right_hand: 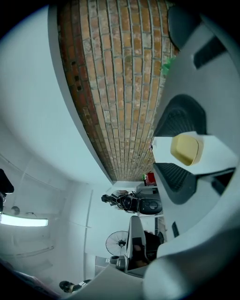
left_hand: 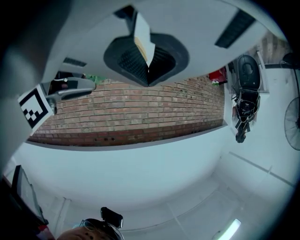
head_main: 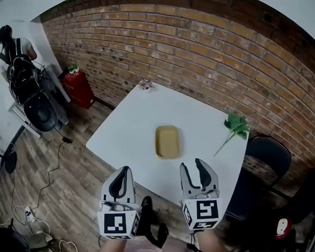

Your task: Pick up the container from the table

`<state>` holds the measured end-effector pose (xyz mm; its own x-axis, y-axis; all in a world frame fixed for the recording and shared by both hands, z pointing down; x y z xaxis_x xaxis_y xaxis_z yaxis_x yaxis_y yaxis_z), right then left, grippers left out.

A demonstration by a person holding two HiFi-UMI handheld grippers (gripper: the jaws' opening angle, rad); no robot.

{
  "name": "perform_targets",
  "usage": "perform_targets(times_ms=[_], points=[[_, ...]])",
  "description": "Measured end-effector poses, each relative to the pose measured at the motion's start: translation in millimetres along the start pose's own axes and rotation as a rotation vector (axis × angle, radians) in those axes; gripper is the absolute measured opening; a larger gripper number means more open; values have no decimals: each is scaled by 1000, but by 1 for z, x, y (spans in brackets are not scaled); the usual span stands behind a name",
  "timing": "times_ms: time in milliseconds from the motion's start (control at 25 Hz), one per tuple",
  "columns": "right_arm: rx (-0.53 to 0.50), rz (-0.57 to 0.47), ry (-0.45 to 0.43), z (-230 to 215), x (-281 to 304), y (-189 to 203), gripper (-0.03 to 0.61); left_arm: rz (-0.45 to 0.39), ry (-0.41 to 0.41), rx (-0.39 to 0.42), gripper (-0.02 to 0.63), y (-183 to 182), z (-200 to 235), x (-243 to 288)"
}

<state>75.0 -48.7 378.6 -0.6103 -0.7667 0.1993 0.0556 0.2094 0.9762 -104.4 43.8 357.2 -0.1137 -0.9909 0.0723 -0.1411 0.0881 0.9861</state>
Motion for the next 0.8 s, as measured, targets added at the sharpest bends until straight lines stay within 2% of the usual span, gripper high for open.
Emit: perform_targets(times_ms=[240,600,800], points=[[0,25,42,-4,53,0,178,4,40,-19,9,11,29,59],[-30,-31,116,-10,112,-44,176,-72,111,-20,9,-13,64,133],[-32,-46,158,-14,131,-56,175,-91,161,-14,9,-20,72,161]])
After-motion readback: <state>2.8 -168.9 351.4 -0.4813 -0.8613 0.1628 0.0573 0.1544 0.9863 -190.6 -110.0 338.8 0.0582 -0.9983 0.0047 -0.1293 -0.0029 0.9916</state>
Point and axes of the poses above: the fingertips, and each gripper's own axes: x forward along the fingers, z to its left, y out of its underside, the point moved 3 cm from there along -x, backward along the fingers, and after that the axes turned 7 degrees about x, right-handed, at the moved point
